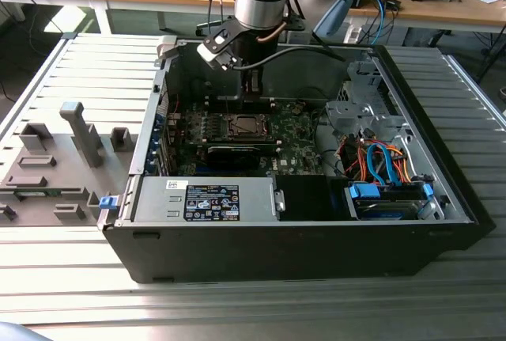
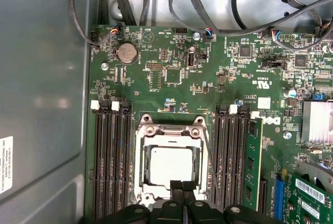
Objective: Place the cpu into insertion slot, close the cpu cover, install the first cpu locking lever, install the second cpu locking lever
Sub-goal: 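Install the first cpu locking lever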
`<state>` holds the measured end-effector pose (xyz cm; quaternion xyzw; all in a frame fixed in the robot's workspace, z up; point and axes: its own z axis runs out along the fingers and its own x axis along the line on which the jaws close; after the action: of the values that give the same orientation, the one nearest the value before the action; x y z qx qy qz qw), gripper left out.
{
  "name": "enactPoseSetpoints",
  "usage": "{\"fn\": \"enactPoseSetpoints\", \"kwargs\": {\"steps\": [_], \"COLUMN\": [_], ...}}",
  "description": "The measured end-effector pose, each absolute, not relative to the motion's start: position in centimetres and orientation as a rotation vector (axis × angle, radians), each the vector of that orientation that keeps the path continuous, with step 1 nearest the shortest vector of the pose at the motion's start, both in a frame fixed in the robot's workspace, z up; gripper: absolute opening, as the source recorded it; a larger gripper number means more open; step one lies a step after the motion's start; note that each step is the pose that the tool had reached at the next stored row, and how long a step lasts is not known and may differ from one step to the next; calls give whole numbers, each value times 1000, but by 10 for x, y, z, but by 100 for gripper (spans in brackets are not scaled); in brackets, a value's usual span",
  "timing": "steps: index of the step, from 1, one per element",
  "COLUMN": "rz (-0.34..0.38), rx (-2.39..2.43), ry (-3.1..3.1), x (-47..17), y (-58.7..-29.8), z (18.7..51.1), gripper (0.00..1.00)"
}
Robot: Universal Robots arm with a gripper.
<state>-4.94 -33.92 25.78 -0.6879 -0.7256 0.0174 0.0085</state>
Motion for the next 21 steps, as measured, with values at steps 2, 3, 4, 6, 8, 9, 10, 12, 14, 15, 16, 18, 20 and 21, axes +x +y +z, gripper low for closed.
{"fn": "enactPoseSetpoints", "kwargs": {"steps": [2,3,4,6,8,9,10,12,14,15,16,18,20,21], "rz": [55,55,55,55,55,55,55,56,56,56,56,56,56,56], "rx": [-2137,-2129,-2118,-2094,-2071,-2065,-2051,-2032,-2015,-2006,-1999,-1979,-1964,-1959], "ry": [-2279,-2287,-2297,-2320,-2340,-2346,-2359,-2376,-2390,-2398,-2404,-2420,-2434,-2437], "x": [-49,-49,-49,-49,-49,-49,-49,-49,-49,-49,-49,-49,-49,-49], "y": [-339,-339,-339,-339,-339,-339,-339,-339,-339,-339,-339,-339,-339,-339], "z": [258,258,258,258,258,258,258,258,258,258,258,258,258,258], "gripper": [11,11,11,11,11,11,11,11,11,11,11,11,11,11]}}
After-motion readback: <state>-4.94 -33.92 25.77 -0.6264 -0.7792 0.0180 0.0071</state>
